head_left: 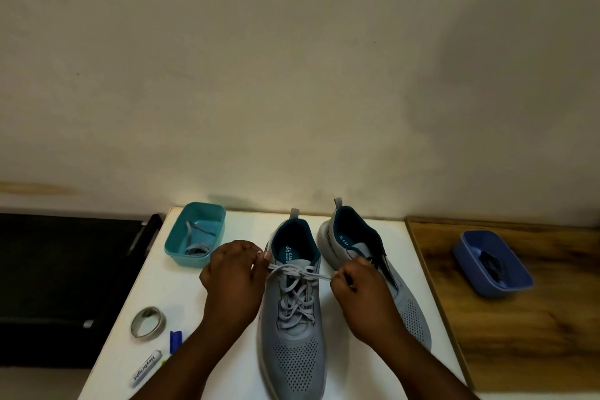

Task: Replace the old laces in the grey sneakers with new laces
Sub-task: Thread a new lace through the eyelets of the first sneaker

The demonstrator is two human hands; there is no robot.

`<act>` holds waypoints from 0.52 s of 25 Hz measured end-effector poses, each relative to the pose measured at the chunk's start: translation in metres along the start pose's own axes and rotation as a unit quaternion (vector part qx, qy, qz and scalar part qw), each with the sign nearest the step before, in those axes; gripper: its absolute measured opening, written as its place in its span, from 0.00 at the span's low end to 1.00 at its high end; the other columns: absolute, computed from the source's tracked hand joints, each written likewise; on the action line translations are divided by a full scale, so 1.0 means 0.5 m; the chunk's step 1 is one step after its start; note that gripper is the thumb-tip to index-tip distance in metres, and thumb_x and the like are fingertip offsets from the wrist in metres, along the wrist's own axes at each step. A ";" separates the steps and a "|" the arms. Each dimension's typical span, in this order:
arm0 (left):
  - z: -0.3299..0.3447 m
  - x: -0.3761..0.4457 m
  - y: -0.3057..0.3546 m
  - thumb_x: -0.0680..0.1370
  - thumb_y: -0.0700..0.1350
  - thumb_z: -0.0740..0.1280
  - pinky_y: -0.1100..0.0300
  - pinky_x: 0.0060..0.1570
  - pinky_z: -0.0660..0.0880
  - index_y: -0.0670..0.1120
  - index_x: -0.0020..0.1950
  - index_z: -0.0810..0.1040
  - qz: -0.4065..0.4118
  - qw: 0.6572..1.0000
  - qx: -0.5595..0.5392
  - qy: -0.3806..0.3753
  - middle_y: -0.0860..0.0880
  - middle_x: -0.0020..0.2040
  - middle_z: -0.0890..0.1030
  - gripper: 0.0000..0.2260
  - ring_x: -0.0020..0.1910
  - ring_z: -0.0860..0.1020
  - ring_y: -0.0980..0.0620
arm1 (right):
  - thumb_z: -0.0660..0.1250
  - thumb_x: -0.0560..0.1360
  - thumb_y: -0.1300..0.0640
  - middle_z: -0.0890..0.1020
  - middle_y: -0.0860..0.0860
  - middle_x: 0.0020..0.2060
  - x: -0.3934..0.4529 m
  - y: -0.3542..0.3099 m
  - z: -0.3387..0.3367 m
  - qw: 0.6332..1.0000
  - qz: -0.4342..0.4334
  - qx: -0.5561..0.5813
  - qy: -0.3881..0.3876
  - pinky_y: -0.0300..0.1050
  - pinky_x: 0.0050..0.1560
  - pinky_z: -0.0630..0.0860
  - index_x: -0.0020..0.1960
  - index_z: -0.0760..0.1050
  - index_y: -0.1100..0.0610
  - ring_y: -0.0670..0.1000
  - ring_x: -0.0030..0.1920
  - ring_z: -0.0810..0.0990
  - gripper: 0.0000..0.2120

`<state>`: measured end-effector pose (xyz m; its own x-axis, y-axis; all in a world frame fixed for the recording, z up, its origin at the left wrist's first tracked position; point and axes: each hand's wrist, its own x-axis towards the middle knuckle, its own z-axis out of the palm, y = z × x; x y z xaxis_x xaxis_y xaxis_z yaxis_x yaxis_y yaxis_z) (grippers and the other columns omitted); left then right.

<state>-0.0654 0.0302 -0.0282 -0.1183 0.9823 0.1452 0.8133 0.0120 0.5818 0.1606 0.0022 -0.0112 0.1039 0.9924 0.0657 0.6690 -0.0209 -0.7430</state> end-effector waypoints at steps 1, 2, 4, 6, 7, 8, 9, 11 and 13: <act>0.000 -0.002 0.002 0.77 0.67 0.45 0.47 0.58 0.71 0.53 0.52 0.84 -0.008 1.000 -0.012 -0.008 0.54 0.55 0.80 0.30 0.61 0.74 0.49 | 0.67 0.78 0.60 0.73 0.50 0.39 0.000 0.001 0.000 1.000 -0.003 0.003 0.005 0.42 0.40 0.69 0.36 0.72 0.60 0.45 0.40 0.74 0.12; 0.002 -0.005 0.005 0.77 0.67 0.46 0.49 0.58 0.71 0.54 0.52 0.84 -0.010 0.999 -0.031 -0.015 0.55 0.55 0.81 0.30 0.61 0.74 0.50 | 0.66 0.78 0.59 0.74 0.50 0.39 0.000 0.001 0.001 1.000 -0.006 0.003 0.010 0.44 0.41 0.71 0.37 0.72 0.60 0.46 0.40 0.74 0.12; 0.007 -0.014 0.014 0.77 0.68 0.48 0.52 0.57 0.72 0.54 0.53 0.84 -0.005 0.997 -0.071 -0.017 0.57 0.54 0.81 0.29 0.58 0.75 0.53 | 0.66 0.79 0.56 0.75 0.49 0.39 -0.003 0.000 0.003 1.000 -0.011 -0.006 0.005 0.45 0.41 0.73 0.37 0.74 0.57 0.45 0.39 0.75 0.12; 0.009 -0.015 0.010 0.77 0.68 0.51 0.51 0.56 0.75 0.55 0.51 0.84 -0.005 0.994 -0.110 -0.007 0.59 0.52 0.81 0.26 0.55 0.77 0.56 | 0.66 0.80 0.52 0.76 0.47 0.37 -0.008 -0.005 0.006 0.999 -0.021 -0.035 -0.009 0.44 0.40 0.74 0.37 0.75 0.53 0.45 0.38 0.76 0.14; 0.008 -0.011 0.003 0.77 0.68 0.52 0.50 0.56 0.76 0.56 0.50 0.84 -0.011 0.992 -0.124 -0.007 0.60 0.51 0.81 0.25 0.54 0.78 0.57 | 0.66 0.80 0.51 0.76 0.48 0.35 -0.008 -0.006 0.006 0.999 -0.018 -0.042 -0.018 0.44 0.39 0.73 0.36 0.75 0.53 0.46 0.36 0.76 0.15; 0.007 -0.006 -0.005 0.77 0.69 0.53 0.50 0.55 0.77 0.56 0.49 0.84 -0.014 0.991 -0.136 -0.011 0.59 0.50 0.81 0.24 0.53 0.78 0.57 | 0.67 0.80 0.51 0.76 0.49 0.32 -0.006 -0.005 0.004 0.999 -0.009 -0.034 -0.027 0.44 0.38 0.72 0.35 0.75 0.55 0.46 0.34 0.75 0.16; 0.003 -0.004 -0.009 0.77 0.69 0.54 0.50 0.53 0.77 0.56 0.48 0.84 -0.017 0.988 -0.149 -0.019 0.58 0.50 0.81 0.24 0.51 0.79 0.58 | 0.67 0.80 0.53 0.76 0.50 0.30 -0.004 -0.004 0.001 0.999 0.008 -0.011 -0.037 0.44 0.36 0.71 0.36 0.75 0.58 0.45 0.32 0.74 0.16; -0.011 -0.007 0.001 0.80 0.65 0.60 0.52 0.53 0.78 0.56 0.47 0.83 -0.031 0.979 -0.193 -0.050 0.57 0.48 0.82 0.18 0.49 0.80 0.59 | 0.68 0.79 0.55 0.73 0.50 0.28 -0.001 -0.003 -0.008 0.996 0.048 0.040 -0.065 0.44 0.35 0.69 0.37 0.75 0.63 0.43 0.30 0.70 0.15; -0.026 -0.012 0.020 0.83 0.55 0.64 0.56 0.51 0.77 0.53 0.46 0.84 -0.078 0.953 -0.275 -0.101 0.55 0.45 0.84 0.12 0.47 0.81 0.61 | 0.68 0.79 0.56 0.73 0.51 0.29 -0.001 -0.001 -0.013 0.991 0.065 0.059 -0.097 0.45 0.36 0.70 0.38 0.75 0.65 0.44 0.31 0.71 0.15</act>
<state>-0.0638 0.0221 -0.0128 -0.0565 0.9933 -0.1011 0.3674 0.1148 0.9229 0.1649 0.0007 -0.0066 0.0325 0.9871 -0.1566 0.5666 -0.1473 -0.8108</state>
